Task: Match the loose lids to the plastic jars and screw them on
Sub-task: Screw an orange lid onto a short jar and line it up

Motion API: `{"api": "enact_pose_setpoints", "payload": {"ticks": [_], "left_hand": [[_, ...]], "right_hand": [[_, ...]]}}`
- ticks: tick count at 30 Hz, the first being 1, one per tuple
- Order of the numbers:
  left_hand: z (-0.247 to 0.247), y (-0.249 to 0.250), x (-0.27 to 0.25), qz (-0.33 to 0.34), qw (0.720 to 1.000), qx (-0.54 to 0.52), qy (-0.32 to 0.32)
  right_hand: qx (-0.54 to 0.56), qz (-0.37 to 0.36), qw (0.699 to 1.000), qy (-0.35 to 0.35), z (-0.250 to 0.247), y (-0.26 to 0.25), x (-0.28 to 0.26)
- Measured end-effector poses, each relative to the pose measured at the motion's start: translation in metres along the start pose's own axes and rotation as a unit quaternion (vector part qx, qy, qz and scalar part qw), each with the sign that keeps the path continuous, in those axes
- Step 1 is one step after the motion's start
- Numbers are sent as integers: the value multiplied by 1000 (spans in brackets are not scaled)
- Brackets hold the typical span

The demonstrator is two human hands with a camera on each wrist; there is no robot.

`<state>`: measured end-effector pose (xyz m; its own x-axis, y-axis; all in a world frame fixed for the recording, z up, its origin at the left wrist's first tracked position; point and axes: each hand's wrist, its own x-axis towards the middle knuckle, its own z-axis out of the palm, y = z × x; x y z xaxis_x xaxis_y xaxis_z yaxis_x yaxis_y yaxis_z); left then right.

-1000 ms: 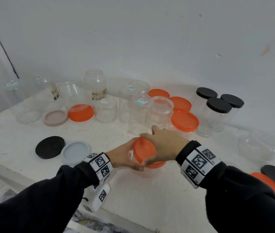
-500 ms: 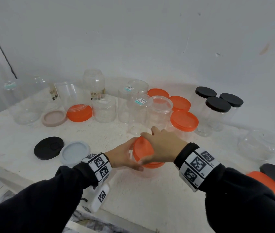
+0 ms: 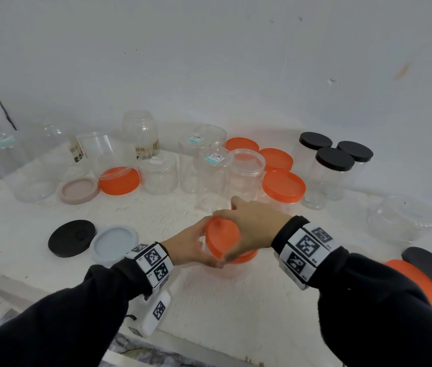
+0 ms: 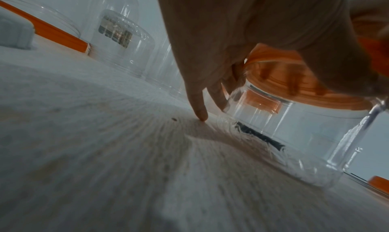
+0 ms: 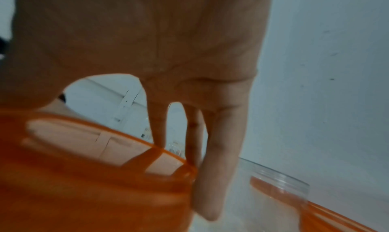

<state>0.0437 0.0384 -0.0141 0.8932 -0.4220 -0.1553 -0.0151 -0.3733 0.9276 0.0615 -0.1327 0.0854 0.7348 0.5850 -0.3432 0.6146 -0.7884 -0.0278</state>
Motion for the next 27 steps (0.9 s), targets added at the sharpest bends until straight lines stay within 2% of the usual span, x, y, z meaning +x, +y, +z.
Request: {"api": "enact_pose_setpoints", "payload": {"ticks": [2, 4, 9, 14, 16, 22, 27], "left_hand": [[0, 2, -1, -3, 1000, -4, -3], [0, 3, -2, -1, 1000, -1, 0], [1, 3, -2, 1, 1000, -11, 3], [1, 3, -3, 4, 1000, -6, 1], [1, 4, -3, 1, 1000, -3, -3], [2, 6, -5, -4, 1000, -5, 9], [0, 5, -4, -6, 1000, -20, -1]], "right_hand": [[-33, 31, 999, 23, 3, -2, -1], [-30, 25, 999, 26, 8, -1, -2], [25, -57, 996, -60, 3, 5, -7], [9, -4, 1000, 14, 5, 0, -5], [-6, 6, 1000, 15, 5, 1, -5], [32, -51, 998, -12, 13, 6, -5], [-1, -47, 998, 46, 23, 6, -7]]}}
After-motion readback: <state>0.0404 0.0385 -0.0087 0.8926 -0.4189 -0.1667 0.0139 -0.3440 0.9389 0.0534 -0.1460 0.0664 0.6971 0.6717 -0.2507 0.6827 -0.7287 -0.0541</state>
